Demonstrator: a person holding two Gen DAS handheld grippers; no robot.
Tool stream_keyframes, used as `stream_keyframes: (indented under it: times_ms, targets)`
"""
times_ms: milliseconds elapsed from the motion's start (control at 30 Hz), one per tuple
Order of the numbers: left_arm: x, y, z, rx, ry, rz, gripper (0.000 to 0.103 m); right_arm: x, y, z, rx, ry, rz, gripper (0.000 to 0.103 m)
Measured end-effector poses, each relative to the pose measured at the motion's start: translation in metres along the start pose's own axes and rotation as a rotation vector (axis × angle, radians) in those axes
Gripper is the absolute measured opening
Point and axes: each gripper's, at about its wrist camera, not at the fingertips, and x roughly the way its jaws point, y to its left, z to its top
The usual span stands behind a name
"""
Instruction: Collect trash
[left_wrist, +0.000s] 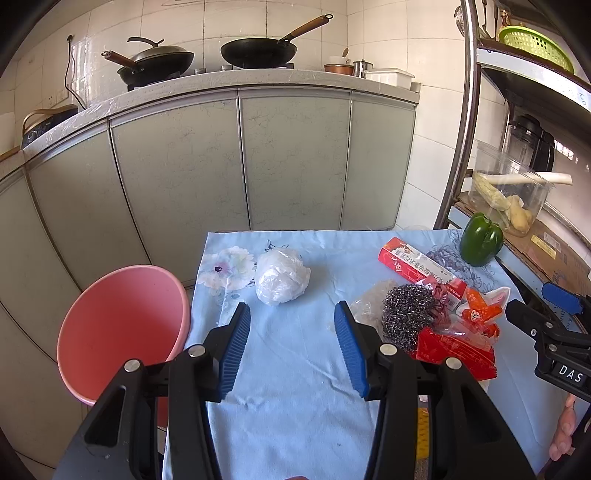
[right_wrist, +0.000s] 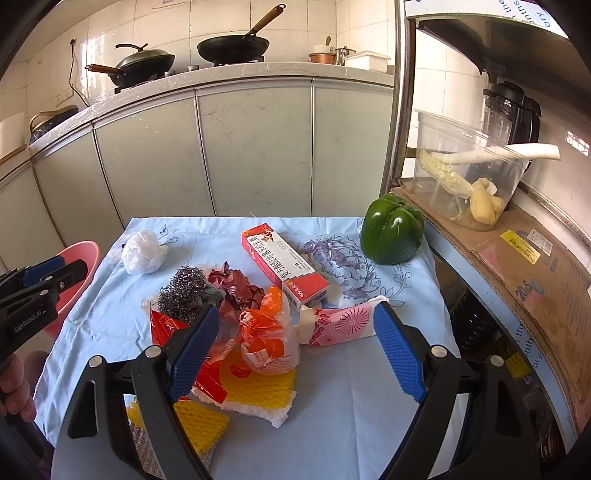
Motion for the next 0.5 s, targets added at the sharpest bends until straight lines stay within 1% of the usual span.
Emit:
stream_keyframes:
  times_ms: [233, 500]
  targets:
    - [-0.004, -0.0077, -0.0023, 0.003, -0.002, 0.001, 0.047, -0.0012, 0.0, 0.0002, 0.0, -0.002, 0.0, 0.086]
    - [-0.0063, -0.0039, -0.0004, 0.003, -0.004, 0.001, 0.047, -0.0027, -0.0003, 0.0005, -0.002, -0.006, 0.001, 0.086]
